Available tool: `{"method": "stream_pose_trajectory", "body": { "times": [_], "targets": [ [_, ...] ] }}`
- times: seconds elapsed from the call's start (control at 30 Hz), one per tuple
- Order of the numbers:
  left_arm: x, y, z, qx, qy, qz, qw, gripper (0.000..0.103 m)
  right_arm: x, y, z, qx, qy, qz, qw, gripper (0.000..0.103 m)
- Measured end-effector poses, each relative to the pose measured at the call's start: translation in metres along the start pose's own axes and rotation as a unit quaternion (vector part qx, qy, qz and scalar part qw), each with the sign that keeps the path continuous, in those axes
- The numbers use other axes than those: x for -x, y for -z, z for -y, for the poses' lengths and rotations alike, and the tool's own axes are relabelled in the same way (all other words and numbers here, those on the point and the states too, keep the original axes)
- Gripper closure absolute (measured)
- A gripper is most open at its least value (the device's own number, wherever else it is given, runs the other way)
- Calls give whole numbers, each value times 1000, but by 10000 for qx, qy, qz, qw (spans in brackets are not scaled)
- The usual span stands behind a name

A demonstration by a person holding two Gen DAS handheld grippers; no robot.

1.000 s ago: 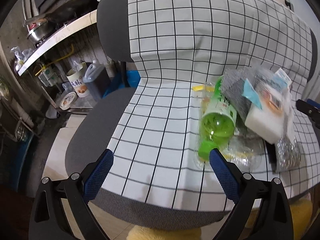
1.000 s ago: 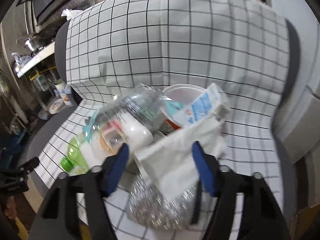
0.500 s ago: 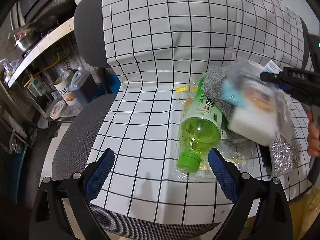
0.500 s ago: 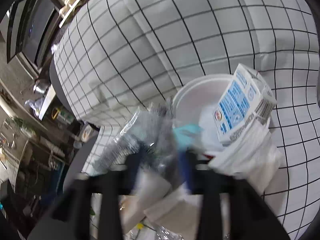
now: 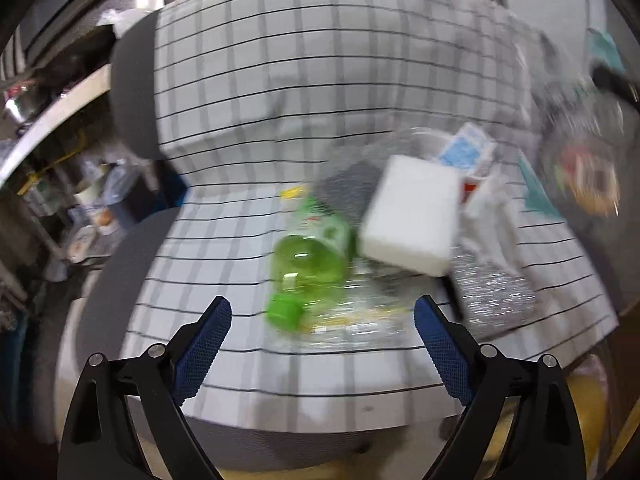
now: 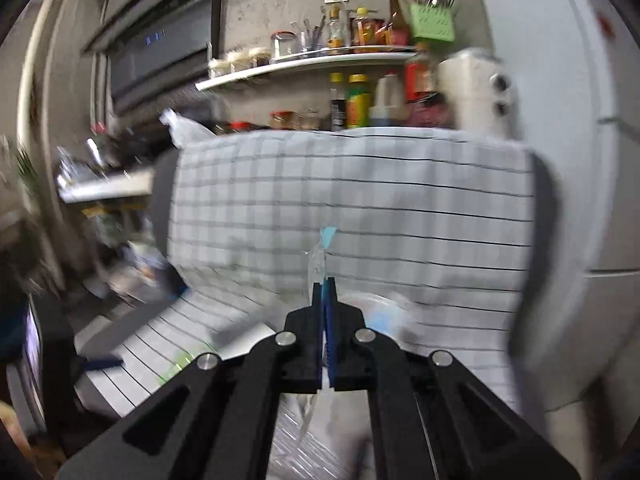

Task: Collect trash
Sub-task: 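Reach the left gripper to the white sponge and close on it, then carry the white sponge with the left gripper over the wastebasket and release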

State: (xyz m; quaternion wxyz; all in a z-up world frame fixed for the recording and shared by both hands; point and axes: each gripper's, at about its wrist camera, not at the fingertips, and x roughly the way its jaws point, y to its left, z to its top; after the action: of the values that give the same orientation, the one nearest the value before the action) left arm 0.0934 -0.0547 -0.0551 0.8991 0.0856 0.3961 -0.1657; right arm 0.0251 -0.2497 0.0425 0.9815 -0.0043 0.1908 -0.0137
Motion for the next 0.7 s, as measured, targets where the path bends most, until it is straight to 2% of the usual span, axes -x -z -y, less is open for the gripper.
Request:
{"method": "stream_pose_trajectory", "body": {
  "times": [0.1, 0.23, 0.4, 0.5, 0.57, 0.63, 0.67, 0.7],
  "targets": [
    [-7, 0, 15, 15, 269, 31, 9996, 45, 20, 27, 10, 194, 385, -152, 9990, 101],
    [-17, -2, 41, 1, 462, 86, 9989, 45, 26, 57, 24, 266, 728, -353, 9964, 101],
    [-36, -10, 64, -34, 505, -30, 9987, 42, 33, 78, 58, -277, 681, -426, 9964, 101],
    [-51, -17, 69, -20, 344, -88, 9994, 45, 33, 83, 72, -486, 658, -420, 9958, 101],
    [-58, -21, 70, 14, 256, -60, 9997, 53, 33, 86, 76, -533, 643, -403, 9957, 101],
    [-61, -22, 68, 51, 295, -25, 9995, 73, 33, 86, 77, -565, 630, -397, 9956, 101],
    [-61, -22, 67, 67, 333, -15, 9994, 73, 33, 87, 79, -577, 623, -393, 9956, 101],
    [-59, -21, 65, 96, 372, 42, 9993, 79, 34, 88, 80, -585, 615, -385, 9956, 101]
  ]
}}
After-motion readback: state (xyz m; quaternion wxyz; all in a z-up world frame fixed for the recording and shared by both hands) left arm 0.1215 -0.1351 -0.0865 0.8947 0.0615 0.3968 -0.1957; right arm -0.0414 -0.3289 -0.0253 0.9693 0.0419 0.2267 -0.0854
